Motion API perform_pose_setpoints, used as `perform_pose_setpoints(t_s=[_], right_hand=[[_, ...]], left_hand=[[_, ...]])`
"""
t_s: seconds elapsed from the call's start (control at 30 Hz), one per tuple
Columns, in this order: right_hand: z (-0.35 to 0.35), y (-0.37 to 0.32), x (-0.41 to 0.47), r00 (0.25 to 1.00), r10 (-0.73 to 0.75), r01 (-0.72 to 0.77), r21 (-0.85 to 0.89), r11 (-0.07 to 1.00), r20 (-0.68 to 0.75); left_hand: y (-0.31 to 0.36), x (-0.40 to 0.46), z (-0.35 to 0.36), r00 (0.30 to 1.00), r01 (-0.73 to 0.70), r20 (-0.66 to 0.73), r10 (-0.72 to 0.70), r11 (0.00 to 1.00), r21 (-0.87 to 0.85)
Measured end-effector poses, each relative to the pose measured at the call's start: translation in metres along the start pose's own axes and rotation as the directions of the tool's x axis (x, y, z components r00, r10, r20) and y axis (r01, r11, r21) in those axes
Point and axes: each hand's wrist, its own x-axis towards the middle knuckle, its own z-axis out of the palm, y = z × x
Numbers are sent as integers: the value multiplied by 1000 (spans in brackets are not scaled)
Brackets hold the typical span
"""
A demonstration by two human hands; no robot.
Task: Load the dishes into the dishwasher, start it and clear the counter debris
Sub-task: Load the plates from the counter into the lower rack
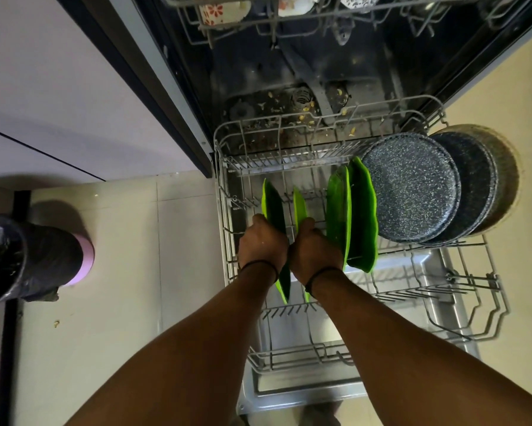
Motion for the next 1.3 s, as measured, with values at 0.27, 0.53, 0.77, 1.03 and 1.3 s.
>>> perform_pose_setpoints(t_s=[0.27, 0.53, 0.77, 1.03, 1.3], right_hand=[[10, 1, -6, 996, -5, 3, -23, 1000, -91], [14, -1, -6, 986, -28, 6, -135, 991, -165], [17, 7, -3, 988, -120, 115, -60, 992, -94], [16, -2, 3, 996, -65, 67, 34, 997, -56], [0, 19, -12, 993, -68, 69, 2, 998, 98]], left_hand=[[-7, 9, 14, 998, -55, -23, 54, 996, -76], [-8, 11, 25, 990, -101, -108, 89, 989, -111], [-16, 12, 38, 992, -124, -57, 114, 967, -221], [-24, 22, 33, 987, -93, 99, 129, 945, -312], [-31, 24, 20, 961, 41, 271, 47, 950, -311]])
